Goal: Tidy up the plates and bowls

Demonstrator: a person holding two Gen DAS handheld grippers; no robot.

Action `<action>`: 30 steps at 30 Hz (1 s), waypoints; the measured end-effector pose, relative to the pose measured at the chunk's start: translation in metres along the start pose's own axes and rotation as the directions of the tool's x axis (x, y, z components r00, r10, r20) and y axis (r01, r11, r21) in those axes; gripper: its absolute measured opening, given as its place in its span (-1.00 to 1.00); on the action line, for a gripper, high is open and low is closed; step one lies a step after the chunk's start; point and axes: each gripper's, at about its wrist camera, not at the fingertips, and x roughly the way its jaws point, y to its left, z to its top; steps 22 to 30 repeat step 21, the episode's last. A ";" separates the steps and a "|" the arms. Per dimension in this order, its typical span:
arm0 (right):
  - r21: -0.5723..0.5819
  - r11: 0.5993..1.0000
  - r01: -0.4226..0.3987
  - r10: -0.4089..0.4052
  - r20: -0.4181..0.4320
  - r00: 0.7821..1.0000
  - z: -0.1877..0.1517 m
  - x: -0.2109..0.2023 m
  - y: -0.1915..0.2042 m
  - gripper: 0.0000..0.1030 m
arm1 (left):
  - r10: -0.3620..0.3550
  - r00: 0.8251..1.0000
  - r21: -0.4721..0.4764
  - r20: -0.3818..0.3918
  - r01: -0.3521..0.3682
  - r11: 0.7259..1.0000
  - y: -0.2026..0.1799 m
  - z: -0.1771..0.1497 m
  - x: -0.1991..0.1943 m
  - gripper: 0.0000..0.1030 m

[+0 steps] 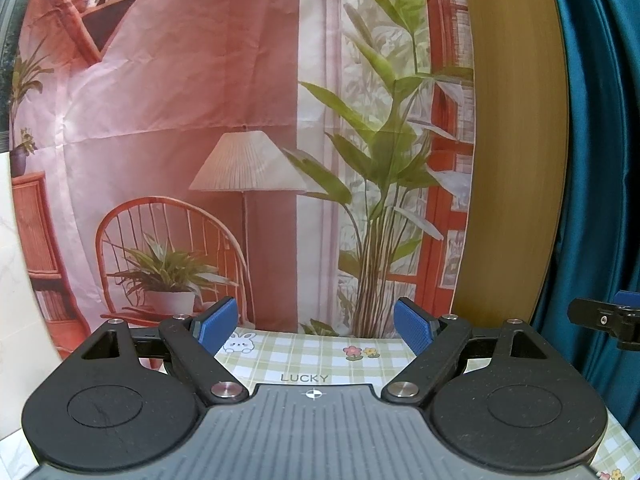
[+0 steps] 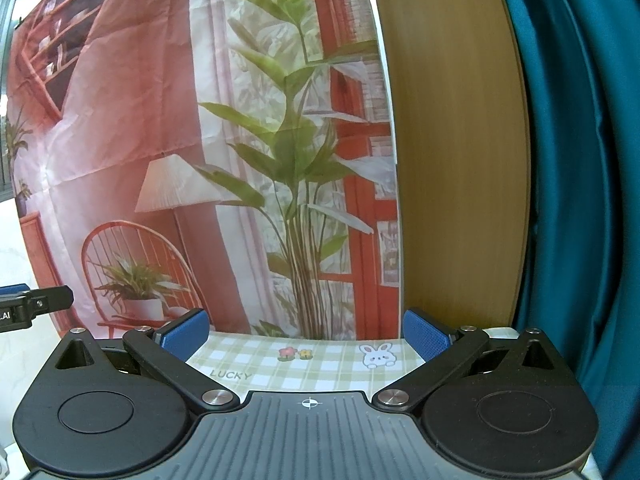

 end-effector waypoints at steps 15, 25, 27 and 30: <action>-0.001 1.000 0.000 0.000 0.000 1.000 0.000 0.000 0.000 0.99 | 0.006 1.000 -0.009 0.003 -0.006 1.000 -0.001 0.002 -0.002 0.69; -0.002 1.000 0.002 -0.002 0.001 1.000 0.000 0.000 0.000 0.99 | 0.010 1.000 -0.016 0.005 -0.010 1.000 -0.001 0.003 -0.003 0.69; -0.002 1.000 0.002 -0.002 0.001 1.000 0.000 0.000 0.000 0.99 | 0.010 1.000 -0.016 0.005 -0.010 1.000 -0.001 0.003 -0.003 0.69; -0.002 1.000 0.002 -0.002 0.001 1.000 0.000 0.000 0.000 0.99 | 0.010 1.000 -0.016 0.005 -0.010 1.000 -0.001 0.003 -0.003 0.69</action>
